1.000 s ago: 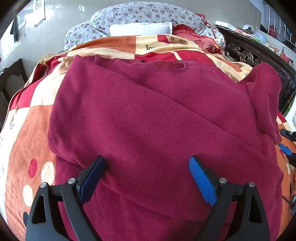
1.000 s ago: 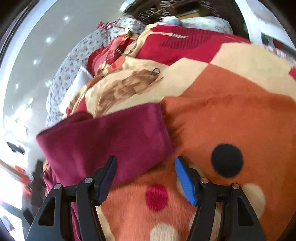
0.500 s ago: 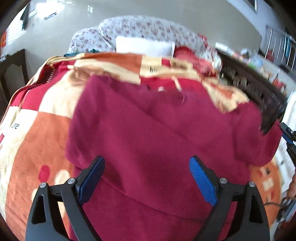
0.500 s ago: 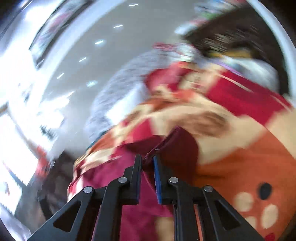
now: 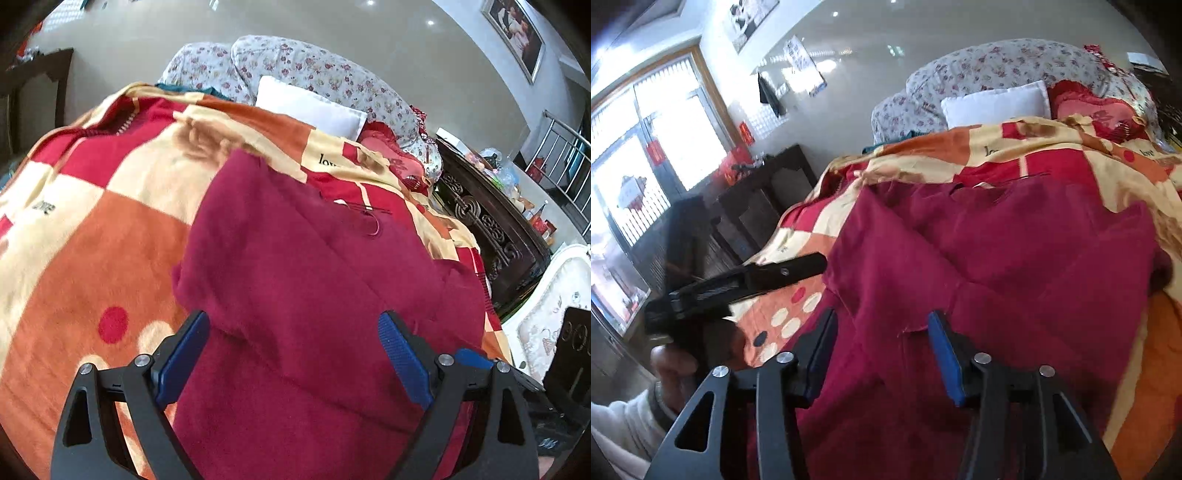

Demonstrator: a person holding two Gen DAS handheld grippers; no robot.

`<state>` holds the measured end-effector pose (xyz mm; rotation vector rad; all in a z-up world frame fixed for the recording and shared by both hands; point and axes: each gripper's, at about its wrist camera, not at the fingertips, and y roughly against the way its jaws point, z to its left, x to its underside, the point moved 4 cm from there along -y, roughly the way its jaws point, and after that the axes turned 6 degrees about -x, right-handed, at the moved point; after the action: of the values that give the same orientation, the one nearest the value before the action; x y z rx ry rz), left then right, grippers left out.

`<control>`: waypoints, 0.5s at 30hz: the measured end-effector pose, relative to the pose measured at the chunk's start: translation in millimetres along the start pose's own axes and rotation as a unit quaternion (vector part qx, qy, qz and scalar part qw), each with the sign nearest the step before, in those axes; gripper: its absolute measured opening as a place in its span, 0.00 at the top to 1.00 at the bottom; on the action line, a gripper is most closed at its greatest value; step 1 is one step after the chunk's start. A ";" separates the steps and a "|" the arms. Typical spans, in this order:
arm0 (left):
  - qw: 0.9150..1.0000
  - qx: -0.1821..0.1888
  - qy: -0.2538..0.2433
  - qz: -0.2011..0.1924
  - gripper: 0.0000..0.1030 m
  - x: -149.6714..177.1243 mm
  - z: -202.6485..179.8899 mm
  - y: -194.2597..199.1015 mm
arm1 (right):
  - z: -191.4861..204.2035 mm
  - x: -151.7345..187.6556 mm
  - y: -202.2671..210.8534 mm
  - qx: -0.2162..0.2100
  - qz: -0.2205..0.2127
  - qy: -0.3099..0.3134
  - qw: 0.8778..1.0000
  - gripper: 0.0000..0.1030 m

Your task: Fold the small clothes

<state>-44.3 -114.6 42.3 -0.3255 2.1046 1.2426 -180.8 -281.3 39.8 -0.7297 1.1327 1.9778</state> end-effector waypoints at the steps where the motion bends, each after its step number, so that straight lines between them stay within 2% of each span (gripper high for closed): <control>1: 1.000 0.004 0.000 0.003 0.11 1.6 -1.6 -2.5 | -6.2 0.3 7.8 0.007 -0.009 -0.009 1.000 0.31; 5: 0.999 0.023 -0.016 0.029 0.11 12.7 -17.8 -13.8 | -29.9 11.0 38.5 0.022 -0.034 -0.053 0.998 0.30; 10: 0.995 0.025 -0.081 0.053 0.11 29.0 -56.6 -32.1 | -59.7 21.7 61.6 0.019 -0.051 -0.122 0.991 0.28; 15: 0.990 0.037 -0.119 0.072 0.11 40.5 -92.5 -52.6 | -68.1 27.4 69.2 0.021 -0.057 -0.137 0.989 0.28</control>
<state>-86.0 -215.6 10.3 0.0103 1.9887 1.2155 -244.9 -356.9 20.8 -0.4726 0.9442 1.8847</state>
